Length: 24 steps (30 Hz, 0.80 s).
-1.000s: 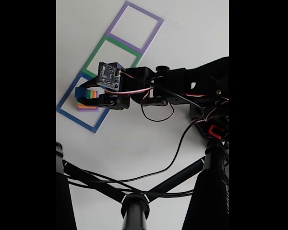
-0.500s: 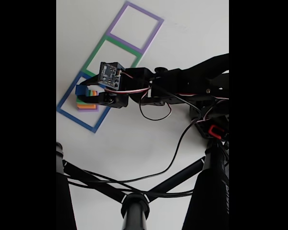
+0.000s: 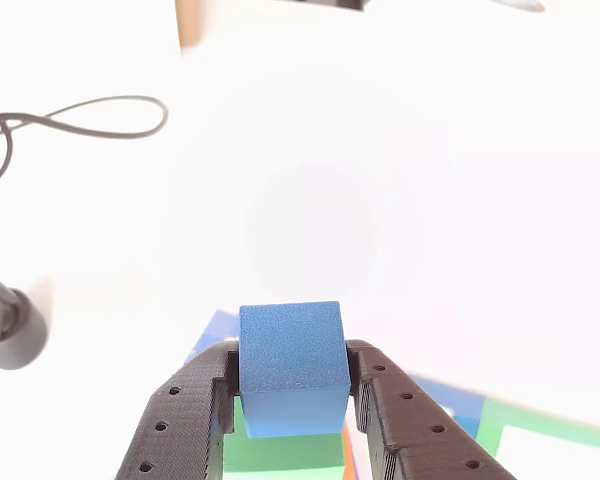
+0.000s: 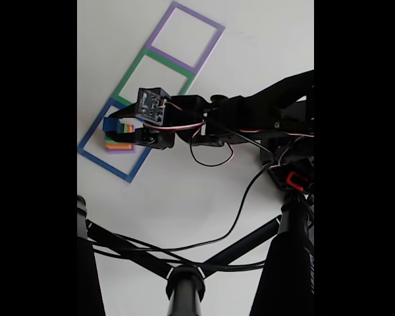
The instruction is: Tower of hanoi
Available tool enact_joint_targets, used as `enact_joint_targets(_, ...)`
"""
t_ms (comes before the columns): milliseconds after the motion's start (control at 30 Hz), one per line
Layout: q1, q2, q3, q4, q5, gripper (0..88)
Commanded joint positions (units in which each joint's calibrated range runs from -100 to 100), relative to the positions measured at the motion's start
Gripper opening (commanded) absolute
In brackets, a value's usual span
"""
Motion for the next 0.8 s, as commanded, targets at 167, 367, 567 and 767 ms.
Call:
enact_joint_targets(167,0.02,0.64,0.39,-3.59,0.0,3.0)
enact_joint_targets(367,-0.07,0.64,1.3,-4.16,0.0,3.0)
enact_joint_targets(567,-0.36,1.85,1.39,-5.7,0.0,3.0)
enact_joint_targets(767,-0.65,2.9,1.39,-7.07,0.0,3.2)
